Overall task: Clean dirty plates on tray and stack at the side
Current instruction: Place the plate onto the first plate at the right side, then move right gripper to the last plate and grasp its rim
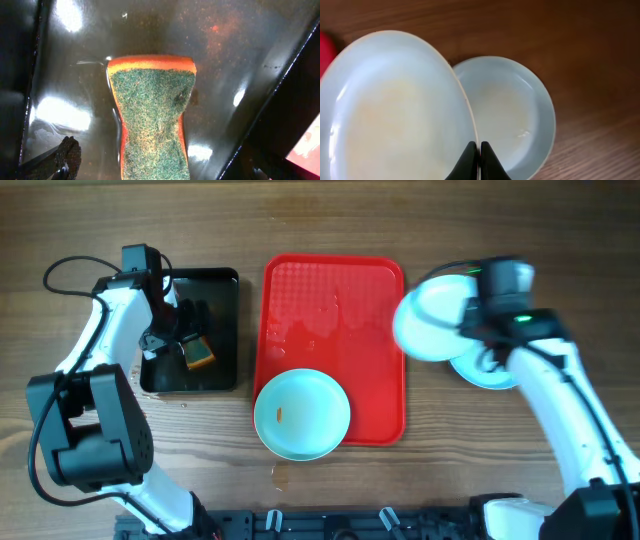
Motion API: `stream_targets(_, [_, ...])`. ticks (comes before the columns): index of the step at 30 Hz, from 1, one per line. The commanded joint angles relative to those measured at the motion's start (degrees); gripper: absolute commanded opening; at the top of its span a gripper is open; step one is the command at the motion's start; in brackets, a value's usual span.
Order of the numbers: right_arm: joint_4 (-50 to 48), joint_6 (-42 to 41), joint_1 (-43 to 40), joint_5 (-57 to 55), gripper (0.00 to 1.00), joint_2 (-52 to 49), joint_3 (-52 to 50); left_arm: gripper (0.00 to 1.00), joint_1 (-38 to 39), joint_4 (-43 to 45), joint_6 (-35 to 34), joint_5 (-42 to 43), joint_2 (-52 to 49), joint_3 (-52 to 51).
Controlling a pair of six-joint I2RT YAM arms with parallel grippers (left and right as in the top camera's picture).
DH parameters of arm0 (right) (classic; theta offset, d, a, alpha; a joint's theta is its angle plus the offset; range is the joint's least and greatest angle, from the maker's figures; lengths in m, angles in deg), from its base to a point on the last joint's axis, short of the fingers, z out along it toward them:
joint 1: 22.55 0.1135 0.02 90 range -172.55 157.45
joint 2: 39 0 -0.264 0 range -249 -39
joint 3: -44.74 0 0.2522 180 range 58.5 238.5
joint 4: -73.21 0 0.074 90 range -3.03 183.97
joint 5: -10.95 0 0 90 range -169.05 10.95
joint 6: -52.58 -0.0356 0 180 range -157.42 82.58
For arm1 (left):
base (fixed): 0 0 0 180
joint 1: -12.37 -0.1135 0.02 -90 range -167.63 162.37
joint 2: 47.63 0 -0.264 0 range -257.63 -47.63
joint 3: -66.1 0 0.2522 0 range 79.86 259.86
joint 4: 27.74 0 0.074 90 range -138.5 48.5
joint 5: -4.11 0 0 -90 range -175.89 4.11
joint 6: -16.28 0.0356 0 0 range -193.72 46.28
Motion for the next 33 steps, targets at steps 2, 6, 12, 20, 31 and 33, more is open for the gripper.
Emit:
stream_targets(2, [0.22,-1.6,-14.99,12.92,0.04,0.22,-1.55,1.0,-0.07,0.07,0.48,0.5,0.83,-0.26])
stream_targets(6, [0.13,-3.52,-21.55,13.79,0.04,-1.49,-4.24,1.0,-0.07,0.07,0.5,0.5,0.83,-0.26])
stream_targets(12, [-0.68,-4.59,-23.78,14.23,0.36,-3.34,-6.21,1.0,-0.07,0.07,0.48,0.5,0.83,-0.26])
stream_targets(20, [-2.73,10.58,-21.07,49.57,0.68,0.13,-3.82,1.0,-0.07,0.07,0.5,0.48,0.83,-0.26])
stream_targets(31, [4.35,9.51,11.08,43.54,0.55,1.81,-4.52,1.0,-0.07,0.04,0.48,0.48,0.83,-0.26])
stream_targets(33, [3.78,8.31,18.23,38.91,0.51,1.14,-4.57,1.0,-0.07,0.07,0.48,0.5,0.83,-0.26])
